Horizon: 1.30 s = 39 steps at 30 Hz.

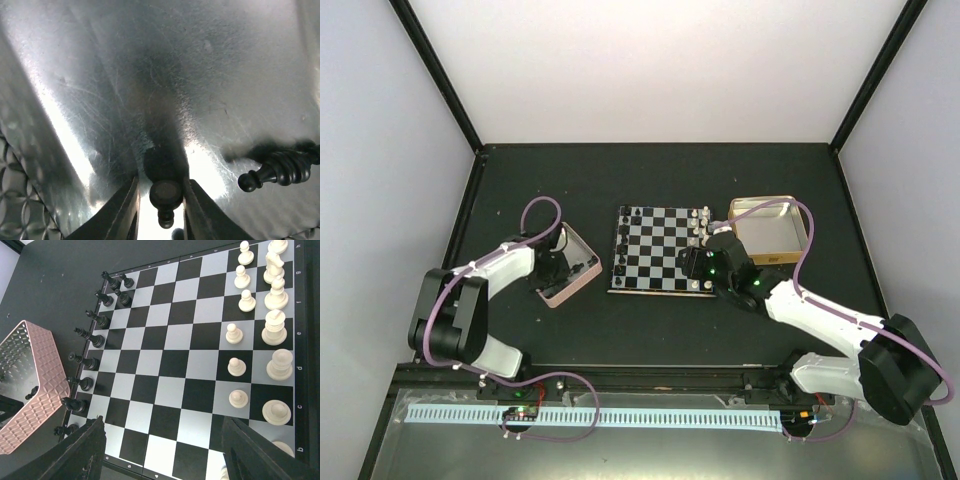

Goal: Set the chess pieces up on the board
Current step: Pick up the chess piece from the storage box, then place the chess piece on the chessboard.

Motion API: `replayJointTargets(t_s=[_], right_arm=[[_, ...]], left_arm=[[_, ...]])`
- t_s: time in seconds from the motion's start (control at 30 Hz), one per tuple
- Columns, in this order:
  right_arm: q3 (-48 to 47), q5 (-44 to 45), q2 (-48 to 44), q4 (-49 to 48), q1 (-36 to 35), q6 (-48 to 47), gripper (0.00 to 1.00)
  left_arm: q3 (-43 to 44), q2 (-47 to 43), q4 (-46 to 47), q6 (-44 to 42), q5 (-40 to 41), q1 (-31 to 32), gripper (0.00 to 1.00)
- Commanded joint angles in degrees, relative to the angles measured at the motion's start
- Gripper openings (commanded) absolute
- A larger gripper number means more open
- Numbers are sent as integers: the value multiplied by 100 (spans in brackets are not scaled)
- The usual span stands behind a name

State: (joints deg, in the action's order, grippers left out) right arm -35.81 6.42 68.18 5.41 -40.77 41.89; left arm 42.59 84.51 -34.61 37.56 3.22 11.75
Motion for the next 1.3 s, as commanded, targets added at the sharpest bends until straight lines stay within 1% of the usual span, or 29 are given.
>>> replayJointTargets(t_s=[0.0,0.23,0.33,0.47,0.67,0.8,0.9,1.03,1.27], right_arm=[[-193,152,-117,11,35,-52,64],[-205,220,-240,14,35,-57,64],[-215,183,-253,6,35,-92,64],[-211,18,-254,-120,39,-158,64],[-215,-602,-106,-660,40,-290,64],[-258,-1289,81,-1149,37,-378,65],[-303,-1844,323,-1684,34,-383,66],[-492,-2298,756,-2206,-6,-326,68],[-1090,-2444,1360,-2465,-354,-571,72]], left_arm=[[114,241,104,2,-207,-54,22],[272,246,150,2,-117,-67,12],[284,27,196,1,-53,-67,12],[204,-507,376,31,-96,-67,12],[214,-1069,405,164,-298,-67,12],[310,-1446,407,354,-919,-67,13],[284,-1649,654,776,-1802,-67,13],[66,-1900,1389,1814,-2861,-37,13],[-292,-2048,2649,3669,-4097,11,14]])
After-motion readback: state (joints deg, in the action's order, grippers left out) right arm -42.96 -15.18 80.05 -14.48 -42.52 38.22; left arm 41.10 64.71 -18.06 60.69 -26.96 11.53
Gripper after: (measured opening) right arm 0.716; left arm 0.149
